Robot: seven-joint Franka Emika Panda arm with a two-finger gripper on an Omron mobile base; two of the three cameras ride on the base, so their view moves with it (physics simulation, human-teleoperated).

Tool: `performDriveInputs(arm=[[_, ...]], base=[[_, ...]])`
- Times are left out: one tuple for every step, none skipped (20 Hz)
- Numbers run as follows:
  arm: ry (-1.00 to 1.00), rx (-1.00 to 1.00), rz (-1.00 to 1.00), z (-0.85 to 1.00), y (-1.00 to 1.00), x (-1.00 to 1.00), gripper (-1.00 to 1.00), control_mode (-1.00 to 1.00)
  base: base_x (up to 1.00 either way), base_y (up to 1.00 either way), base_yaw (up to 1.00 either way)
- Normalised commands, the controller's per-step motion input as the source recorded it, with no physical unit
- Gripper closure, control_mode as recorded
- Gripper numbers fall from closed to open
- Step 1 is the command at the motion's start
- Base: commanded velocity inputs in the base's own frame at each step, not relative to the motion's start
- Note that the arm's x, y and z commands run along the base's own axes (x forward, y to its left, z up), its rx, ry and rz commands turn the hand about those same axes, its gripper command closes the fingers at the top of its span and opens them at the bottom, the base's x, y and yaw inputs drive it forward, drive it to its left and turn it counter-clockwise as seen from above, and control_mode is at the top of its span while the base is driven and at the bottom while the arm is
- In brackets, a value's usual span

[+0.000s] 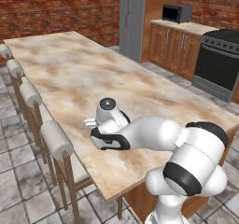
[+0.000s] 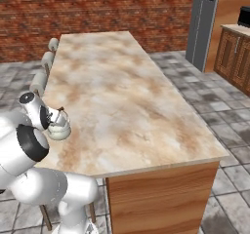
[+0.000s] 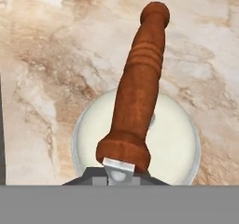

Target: The kettle is done boiling. Turn off the stove, then wait for 300 timesteps before moving the kettle to the dining table.

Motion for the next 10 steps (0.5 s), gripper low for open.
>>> performDriveInputs(arm=[[0.02,0.0,0.0,-0.17,0.1,0.12,-1.0,-1.0],[0.01,0.0,0.0,-0.2,0.06,0.0,-1.0,-1.0],[0.03,0.0,0.0,-0.15,0.0,0.0,-1.0,-1.0],[0.06,0.0,0.0,-0.05,0.0,0.0,-1.0,-1.0],[0.01,0.0,0.0,-0.03,0.0,0.0,-1.0,-1.0],[0.0,0.0,0.0,-0.03,0.0,0.0,-1.0,-1.0],[0.0,0.0,0.0,-0.02,0.0,0.0,-1.0,-1.0],[0.0,0.0,0.0,-0.04,0.0,0.0,-1.0,-1.0],[0.0,0.0,0.0,0.0,0.0,-0.02,-1.0,-1.0],[0.0,0.0,0.0,0.0,-0.01,-0.07,-1.0,-1.0]], base=[[0.0,0.0,0.0],[0.0,0.0,0.0],[0.0,0.0,0.0],[0.0,0.0,0.0],[0.0,0.0,0.0],[0.0,0.0,0.0],[0.0,0.0,0.0],[0.0,0.0,0.0],[0.0,0.0,0.0],[0.0,0.0,0.0]])
